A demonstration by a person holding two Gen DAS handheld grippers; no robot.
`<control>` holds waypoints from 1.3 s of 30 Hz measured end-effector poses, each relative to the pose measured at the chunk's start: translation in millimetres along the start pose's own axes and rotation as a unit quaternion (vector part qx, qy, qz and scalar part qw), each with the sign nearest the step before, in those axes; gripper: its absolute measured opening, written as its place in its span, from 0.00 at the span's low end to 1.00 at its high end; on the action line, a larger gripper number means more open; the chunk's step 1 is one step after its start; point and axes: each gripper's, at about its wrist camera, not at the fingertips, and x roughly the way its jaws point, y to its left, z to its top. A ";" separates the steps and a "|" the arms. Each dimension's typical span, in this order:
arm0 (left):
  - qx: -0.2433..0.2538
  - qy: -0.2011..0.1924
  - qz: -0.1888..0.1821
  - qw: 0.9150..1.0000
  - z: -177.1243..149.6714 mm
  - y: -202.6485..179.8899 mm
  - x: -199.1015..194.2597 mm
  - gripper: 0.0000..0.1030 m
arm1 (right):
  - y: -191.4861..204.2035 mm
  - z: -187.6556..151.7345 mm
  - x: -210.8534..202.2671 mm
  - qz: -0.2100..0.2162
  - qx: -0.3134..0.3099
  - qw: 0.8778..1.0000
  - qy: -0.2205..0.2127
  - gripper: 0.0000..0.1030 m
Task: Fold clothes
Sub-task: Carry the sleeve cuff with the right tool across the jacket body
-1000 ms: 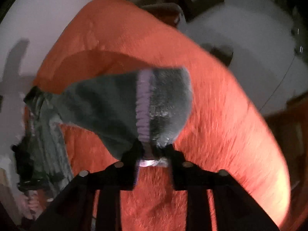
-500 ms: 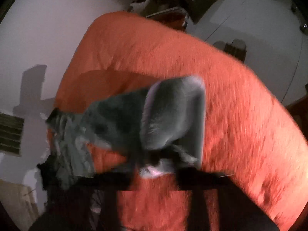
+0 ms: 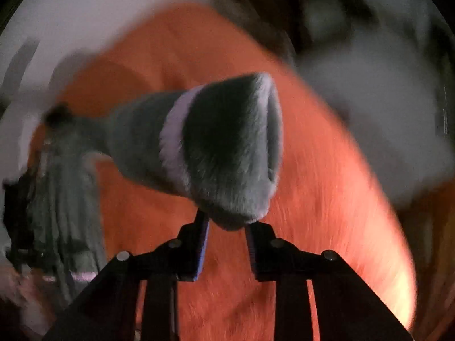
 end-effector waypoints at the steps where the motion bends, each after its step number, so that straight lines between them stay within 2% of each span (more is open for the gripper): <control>1: 0.003 -0.001 0.002 1.000 -0.2 -2.0 -0.5 0.51 | -18.3 -5.0 11.0 0.011 0.051 0.998 0.022 0.22; 2: 0.007 -0.002 0.004 1.000 -0.5 -4.0 -1.2 0.51 | -35.7 -9.2 14.0 0.032 0.100 0.994 0.023 0.22; 4: 0.009 -0.004 0.002 1.000 -0.9 -5.8 -2.7 0.51 | -51.8 -10.1 5.9 0.045 0.138 0.989 -0.001 0.23; 7: 0.005 -0.006 0.000 1.000 -2.0 -1.9 -3.1 0.51 | -47.7 3.8 -16.4 0.026 0.111 0.993 -0.039 0.30; 8: 0.001 -0.005 -0.001 1.000 -1.8 -1.2 -1.2 0.51 | -40.0 12.8 -25.8 0.020 0.085 0.995 -0.054 0.37; 9: -0.002 -0.004 -0.002 1.000 -1.4 -0.7 1.2 0.51 | -32.6 20.4 -32.5 0.016 0.064 0.996 -0.065 0.50; 10: -0.004 -0.003 -0.003 1.000 -1.6 -0.8 2.5 0.51 | -24.6 28.2 -40.9 0.012 0.040 0.996 -0.077 0.56; 11: -0.004 -0.003 -0.002 1.000 -1.8 -1.5 2.3 0.51 | -16.4 36.4 -48.5 0.010 0.015 0.996 -0.085 0.67; 12: -0.002 -0.003 -0.001 1.000 -0.5 -2.9 0.3 0.51 | -12.4 43.6 -51.1 0.007 0.001 0.996 -0.089 0.73; 14: 0.001 -0.002 0.002 1.000 0.9 -9.5 3.9 0.51 | -9.9 58.5 -49.0 0.011 -0.013 0.996 -0.087 0.78; 16: 0.003 -0.001 0.004 1.000 2.3 -14.8 7.7 0.51 | -14.5 70.8 -28.3 0.020 0.003 0.998 -0.056 0.78; 17: 0.003 0.000 0.004 1.000 2.9 -16.2 8.9 0.51 | -19.0 76.8 -10.2 0.015 0.018 0.999 -0.027 0.78; 18: 0.003 0.000 0.005 1.000 3.2 -17.5 8.5 0.51 | -25.8 77.9 1.8 0.023 0.036 0.999 -0.006 0.76; 19: 0.002 0.000 0.005 1.000 2.5 -15.5 6.1 0.51 | -32.5 79.0 13.2 0.032 0.053 0.998 0.013 0.67; 20: 0.001 -0.001 0.004 1.000 2.0 -14.9 4.2 0.51 | -37.9 80.3 20.2 0.050 0.072 0.996 0.016 0.26; 21: 0.000 -0.002 0.002 1.000 1.6 -14.6 2.5 0.51 | -40.7 83.3 19.4 0.058 0.087 0.994 0.007 0.10; 22: -0.001 -0.003 0.001 1.000 1.6 -15.1 2.1 0.51 | -44.0 85.5 7.2 0.065 0.102 0.992 -0.029 0.10; 24: -0.002 -0.005 -0.002 1.000 1.5 -11.7 -1.5 0.51 | -45.8 92.4 -33.4 0.076 0.114 0.982 -0.127 0.10; 26: -0.005 -0.005 -0.003 1.000 3.4 -8.8 -1.2 0.51 | -49.4 107.3 -56.3 0.060 0.114 0.975 -0.179 0.10; 29: -0.010 -0.004 -0.001 1.000 5.6 -5.9 -0.1 0.51 | -57.9 135.5 -55.3 0.029 0.117 0.974 -0.192 0.10; 32: -0.010 -0.005 0.000 1.000 6.4 -6.6 -1.1 0.51 | -48.0 170.6 -13.2 0.003 0.100 0.983 -0.156 0.12; 34: -0.008 -0.006 0.000 1.000 5.2 -4.2 -6.3 0.51 | -43.9 192.0 10.1 -0.012 0.100 0.986 -0.130 0.23; 36: -0.007 -0.008 -0.001 1.000 3.5 -3.5 -8.1 0.51 | -37.4 204.3 26.8 -0.031 0.110 0.986 -0.122 0.58; 39: -0.006 -0.010 -0.006 1.000 0.9 -2.0 -11.8 0.51 | -38.4 200.9 11.4 -0.024 0.134 0.978 -0.160 0.62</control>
